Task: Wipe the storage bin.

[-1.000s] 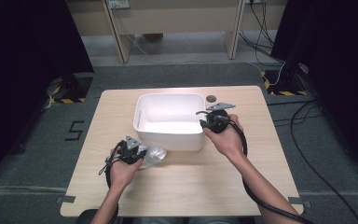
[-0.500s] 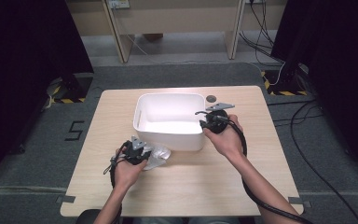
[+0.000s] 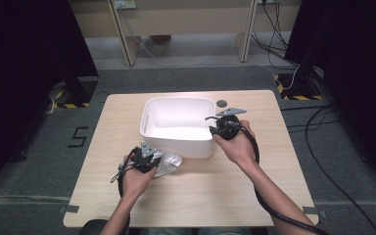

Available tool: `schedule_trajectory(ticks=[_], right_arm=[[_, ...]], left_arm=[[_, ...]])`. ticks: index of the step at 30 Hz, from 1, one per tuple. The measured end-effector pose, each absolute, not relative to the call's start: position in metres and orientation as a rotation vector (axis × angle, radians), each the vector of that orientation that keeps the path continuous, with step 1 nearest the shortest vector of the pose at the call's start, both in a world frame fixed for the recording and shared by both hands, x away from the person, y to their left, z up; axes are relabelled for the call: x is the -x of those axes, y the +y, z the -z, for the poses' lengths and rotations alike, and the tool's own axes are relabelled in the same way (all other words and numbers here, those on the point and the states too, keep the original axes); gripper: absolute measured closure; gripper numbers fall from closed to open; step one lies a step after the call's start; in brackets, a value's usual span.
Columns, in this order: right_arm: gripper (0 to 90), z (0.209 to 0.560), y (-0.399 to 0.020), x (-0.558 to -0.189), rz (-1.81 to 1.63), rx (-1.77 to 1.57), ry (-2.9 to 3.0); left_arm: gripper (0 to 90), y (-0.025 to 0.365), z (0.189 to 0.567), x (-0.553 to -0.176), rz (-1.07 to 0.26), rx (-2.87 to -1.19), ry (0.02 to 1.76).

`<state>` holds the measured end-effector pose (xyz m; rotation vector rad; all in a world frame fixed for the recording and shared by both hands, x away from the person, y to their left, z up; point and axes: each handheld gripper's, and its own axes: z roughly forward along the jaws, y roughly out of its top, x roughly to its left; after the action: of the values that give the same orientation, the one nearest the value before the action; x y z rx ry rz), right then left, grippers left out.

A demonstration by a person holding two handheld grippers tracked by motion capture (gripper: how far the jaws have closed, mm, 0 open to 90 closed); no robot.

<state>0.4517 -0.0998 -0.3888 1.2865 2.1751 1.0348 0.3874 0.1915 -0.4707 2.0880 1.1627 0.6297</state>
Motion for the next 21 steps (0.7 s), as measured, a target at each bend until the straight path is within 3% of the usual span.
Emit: schedule_trajectory(ticks=[21], right_arm=[[68.7, 0.389, -0.099, -0.451, -1.033, -1.281, 2.176]], left_arm=[[77.4, 0.188, 0.437, -0.38, -0.678, -2.025, 1.104]])
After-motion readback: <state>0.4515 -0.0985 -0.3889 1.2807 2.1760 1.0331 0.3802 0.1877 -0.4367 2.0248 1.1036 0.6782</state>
